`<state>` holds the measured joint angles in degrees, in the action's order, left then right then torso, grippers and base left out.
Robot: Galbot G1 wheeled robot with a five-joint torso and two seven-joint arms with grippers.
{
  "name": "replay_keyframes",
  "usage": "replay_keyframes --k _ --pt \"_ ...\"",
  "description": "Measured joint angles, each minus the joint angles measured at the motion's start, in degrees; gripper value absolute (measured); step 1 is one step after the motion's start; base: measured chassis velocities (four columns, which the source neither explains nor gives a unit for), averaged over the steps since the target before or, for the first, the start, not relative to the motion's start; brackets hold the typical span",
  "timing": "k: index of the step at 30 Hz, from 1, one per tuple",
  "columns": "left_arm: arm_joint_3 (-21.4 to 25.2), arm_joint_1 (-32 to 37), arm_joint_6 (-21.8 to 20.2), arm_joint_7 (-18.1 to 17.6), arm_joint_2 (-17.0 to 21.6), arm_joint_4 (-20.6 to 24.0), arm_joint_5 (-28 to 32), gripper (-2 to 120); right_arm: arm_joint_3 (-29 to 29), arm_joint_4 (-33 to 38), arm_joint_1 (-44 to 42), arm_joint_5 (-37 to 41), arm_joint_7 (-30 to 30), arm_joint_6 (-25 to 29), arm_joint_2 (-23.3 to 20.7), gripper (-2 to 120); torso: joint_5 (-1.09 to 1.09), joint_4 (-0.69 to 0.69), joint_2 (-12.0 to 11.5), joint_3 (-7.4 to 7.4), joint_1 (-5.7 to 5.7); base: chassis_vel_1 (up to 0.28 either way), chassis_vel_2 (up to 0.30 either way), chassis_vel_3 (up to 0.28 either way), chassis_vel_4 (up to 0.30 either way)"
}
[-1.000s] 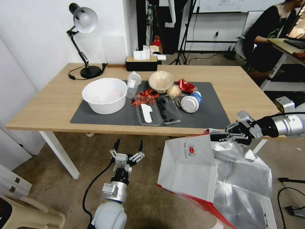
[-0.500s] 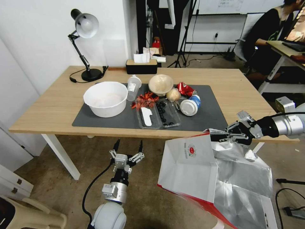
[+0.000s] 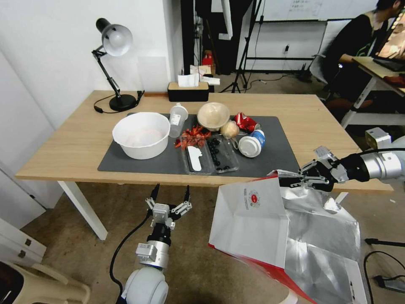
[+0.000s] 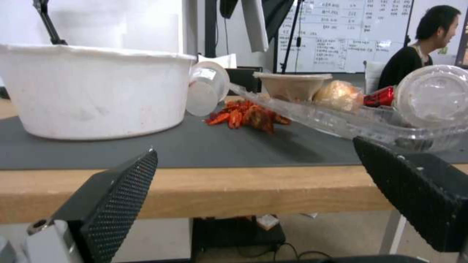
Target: Pick up the food delivery bag from the floor and place it on the table.
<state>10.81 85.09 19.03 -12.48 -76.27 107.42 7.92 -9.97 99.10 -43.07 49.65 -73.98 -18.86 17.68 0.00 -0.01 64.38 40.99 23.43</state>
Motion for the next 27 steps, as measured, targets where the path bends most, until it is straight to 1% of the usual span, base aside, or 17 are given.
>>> replay_keyframes --k 2,10,16,27 --pt "0.01 -0.01 0.10 -0.01 -0.04 -0.08 -0.07 100 0.00 0.00 -0.08 -0.15 0.00 0.00 0.25 0 0.00 0.00 0.99 0.57 0.43 0.000 0.000 0.000 0.000" --pt "0.23 0.09 1.47 -0.83 -0.12 -0.26 -0.73 100 0.04 0.04 0.29 -0.17 -0.03 -0.02 0.37 0 0.00 0.01 3.08 1.73 1.33 0.000 0.000 0.000 0.000" --pt "0.34 0.09 1.51 -0.89 0.14 0.36 -0.71 100 0.12 0.32 0.70 -0.13 -0.04 -0.15 0.33 0 0.00 0.01 3.38 1.90 1.46 0.000 0.000 0.000 0.000" --pt "0.67 0.13 1.19 -0.83 0.60 0.94 -0.64 100 0.10 0.72 0.84 0.28 0.01 -0.34 -0.20 0 0.00 0.00 3.13 1.77 1.38 0.000 0.000 0.000 0.000"
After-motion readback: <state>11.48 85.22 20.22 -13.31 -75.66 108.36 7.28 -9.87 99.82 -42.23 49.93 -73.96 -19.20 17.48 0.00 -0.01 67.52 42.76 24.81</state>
